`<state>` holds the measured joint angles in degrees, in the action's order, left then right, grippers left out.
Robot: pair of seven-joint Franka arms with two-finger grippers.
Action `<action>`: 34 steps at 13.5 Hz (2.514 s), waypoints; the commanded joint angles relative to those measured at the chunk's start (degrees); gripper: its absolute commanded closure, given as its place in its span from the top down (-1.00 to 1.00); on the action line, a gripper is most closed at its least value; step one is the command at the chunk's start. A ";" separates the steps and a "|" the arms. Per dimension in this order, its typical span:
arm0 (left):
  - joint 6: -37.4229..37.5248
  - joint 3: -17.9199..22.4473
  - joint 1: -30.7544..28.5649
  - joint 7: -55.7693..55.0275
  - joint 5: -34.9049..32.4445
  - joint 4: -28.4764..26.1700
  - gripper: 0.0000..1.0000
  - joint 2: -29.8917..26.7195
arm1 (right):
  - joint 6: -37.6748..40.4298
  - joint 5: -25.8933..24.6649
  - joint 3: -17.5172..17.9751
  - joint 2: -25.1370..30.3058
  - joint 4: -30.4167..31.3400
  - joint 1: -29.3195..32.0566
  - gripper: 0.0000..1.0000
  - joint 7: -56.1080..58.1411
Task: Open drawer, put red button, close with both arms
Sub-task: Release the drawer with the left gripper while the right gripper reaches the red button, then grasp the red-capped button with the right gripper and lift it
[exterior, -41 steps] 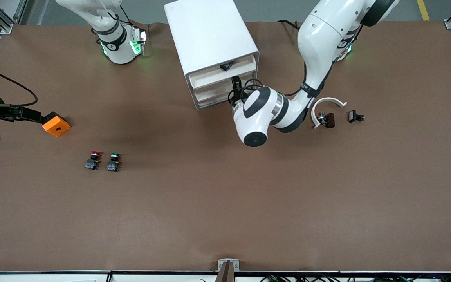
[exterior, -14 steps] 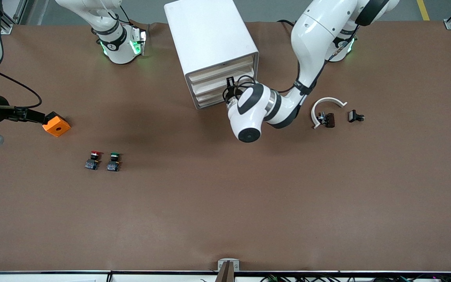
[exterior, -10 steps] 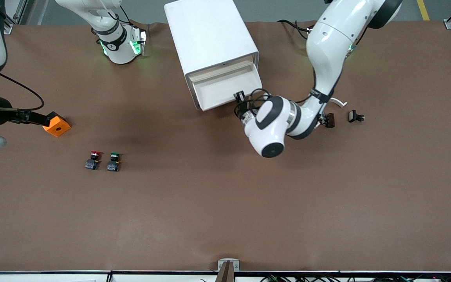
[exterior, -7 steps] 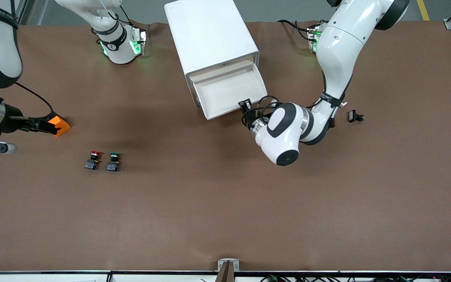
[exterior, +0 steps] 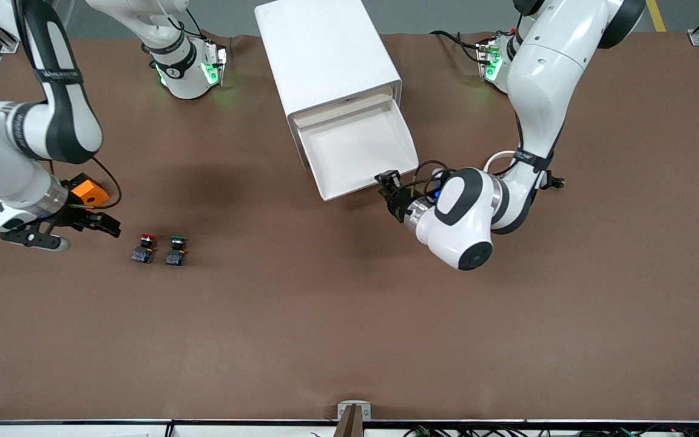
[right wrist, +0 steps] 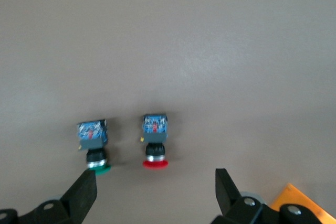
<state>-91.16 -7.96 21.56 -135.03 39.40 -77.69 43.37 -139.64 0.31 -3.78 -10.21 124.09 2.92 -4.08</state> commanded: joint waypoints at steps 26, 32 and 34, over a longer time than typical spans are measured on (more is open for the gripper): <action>-3.24 4.79 -6.79 77.10 -40.89 6.67 1.00 -18.40 | 3.74 0.39 0.88 -15.02 -11.85 -3.97 -1.00 -10.85; -1.04 4.79 -10.83 89.04 -40.89 3.69 1.00 -23.66 | 15.09 3.88 1.23 -8.87 -13.00 -13.10 -1.00 -25.69; -1.04 4.79 -11.89 92.30 -40.98 -0.25 1.00 -27.00 | 17.03 6.36 1.23 -6.76 -13.09 -17.58 -1.00 -31.66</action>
<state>-92.00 -3.01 10.36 -45.74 -0.62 -71.76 21.59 -124.63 4.70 -2.16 -20.12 110.14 -11.04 -30.31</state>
